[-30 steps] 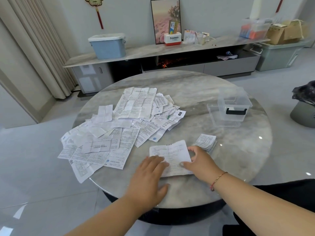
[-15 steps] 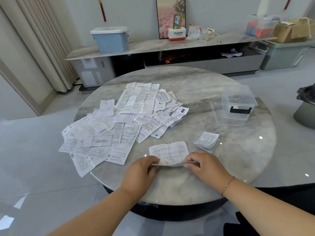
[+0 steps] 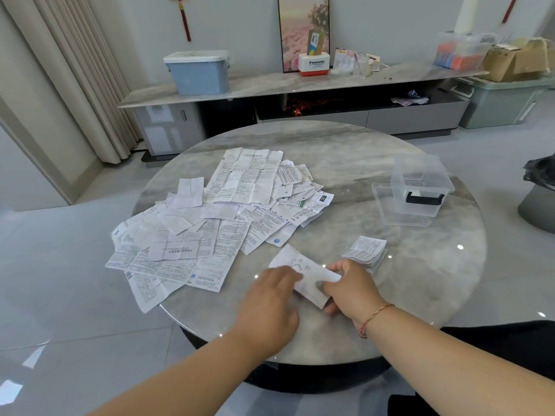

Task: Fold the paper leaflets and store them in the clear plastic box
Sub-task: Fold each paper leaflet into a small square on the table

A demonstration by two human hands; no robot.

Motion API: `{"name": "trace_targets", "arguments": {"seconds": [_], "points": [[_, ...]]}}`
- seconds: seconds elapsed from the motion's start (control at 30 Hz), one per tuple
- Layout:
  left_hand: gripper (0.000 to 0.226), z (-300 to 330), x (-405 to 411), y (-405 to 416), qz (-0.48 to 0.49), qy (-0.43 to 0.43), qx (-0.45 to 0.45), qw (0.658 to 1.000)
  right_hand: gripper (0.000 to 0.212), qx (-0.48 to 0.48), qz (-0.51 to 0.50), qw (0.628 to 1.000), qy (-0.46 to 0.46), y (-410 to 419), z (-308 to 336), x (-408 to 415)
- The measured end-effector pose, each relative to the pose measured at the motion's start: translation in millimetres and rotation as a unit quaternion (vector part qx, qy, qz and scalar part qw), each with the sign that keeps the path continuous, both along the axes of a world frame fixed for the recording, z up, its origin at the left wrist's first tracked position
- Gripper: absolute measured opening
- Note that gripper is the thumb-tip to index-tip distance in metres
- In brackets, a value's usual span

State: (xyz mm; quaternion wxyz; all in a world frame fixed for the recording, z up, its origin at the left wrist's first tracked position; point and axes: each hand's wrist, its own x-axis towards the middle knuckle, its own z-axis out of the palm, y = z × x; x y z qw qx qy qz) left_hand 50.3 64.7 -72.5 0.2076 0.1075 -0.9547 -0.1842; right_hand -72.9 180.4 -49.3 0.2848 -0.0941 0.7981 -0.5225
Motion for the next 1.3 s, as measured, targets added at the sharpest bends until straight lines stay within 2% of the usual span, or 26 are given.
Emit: {"name": "trace_targets", "arguments": {"seconds": [0.1,0.17,0.2,0.23,0.27,0.3,0.33,0.37,0.4,0.43,0.47,0.53,0.6,0.73,0.83,0.93,1.0,1.13,1.2,1.3], "points": [[0.041,-5,-2,5,-0.012,-0.041,0.005,0.999,0.022,-0.089,-0.057,0.977,-0.187,0,9,14],[0.028,-5,-3,4,0.001,-0.03,-0.008,1.0,0.022,-0.087,-0.046,0.975,-0.201,4,14,18],[0.021,-6,-3,2,0.008,-0.027,0.002,1.0,0.026,-0.06,-0.031,0.985,-0.16,7,15,17],[0.016,-6,-2,1,0.019,-0.024,0.014,0.999,0.035,-0.007,-0.005,0.997,-0.074,12,16,15],[0.014,-7,-2,0,0.031,-0.02,0.026,0.999,0.047,0.045,0.039,0.997,0.053,17,16,10],[0.015,-7,0,-2,0.042,-0.019,0.042,0.998,0.059,0.073,0.105,0.976,0.176,23,19,6],[0.016,-7,1,-3,0.048,-0.026,0.065,0.996,0.07,0.08,0.189,0.945,0.254,28,20,2],[0.016,-7,3,-3,0.048,-0.035,0.091,0.994,0.078,0.087,0.271,0.916,0.282,31,20,-1],[0.016,-6,6,-2,0.048,-0.038,0.116,0.991,0.078,0.088,0.331,0.901,0.266,33,17,-3],[0.015,-5,8,0,0.053,-0.039,0.141,0.988,0.069,0.08,0.354,0.902,0.232,33,14,-2],[0.014,-3,9,2,0.065,-0.043,0.17,0.982,0.054,0.059,0.338,0.916,0.209,31,8,-3],[0.015,-1,8,5,0.096,-0.039,0.235,0.966,0.035,0.025,0.24,0.948,0.208,23,-4,-5],[0.017,0,3,7,0.124,-0.034,0.284,0.95,0.029,0.036,0.164,0.962,0.215,14,-11,-8],[0.032,2,-7,7,0.149,-0.014,0.301,0.942,0.032,0.078,0.115,0.962,0.234,2,-13,-9],[0.035,-5,-10,3,0.138,-0.004,0.212,0.968,0.035,0.103,0.102,0.957,0.252,-2,-13,-8],[0.019,-13,-12,-2,0.082,0.017,0.083,0.993,0.034,0.121,0.107,0.95,0.267,-4,-14,-8],[0.025,-17,-10,-5,0.037,0.007,0.011,0.999,0.032,0.131,0.13,0.94,0.287,-2,-15,-10],[0.044,-11,-8,-12,-0.002,-0.072,-0.01,0.997,0.028,0.108,0.216,0.903,0.355,5,-13,-15],[0.042,-7,-10,-16,-0.01,-0.078,-0.017,0.997,0.031,0.112,0.267,0.873,0.392,6,-16,-16],[0.031,-4,-11,-18,-0.016,-0.05,-0.012,0.999,0.012,0.104,0.264,0.868,0.407,7,-14,-13]]}}
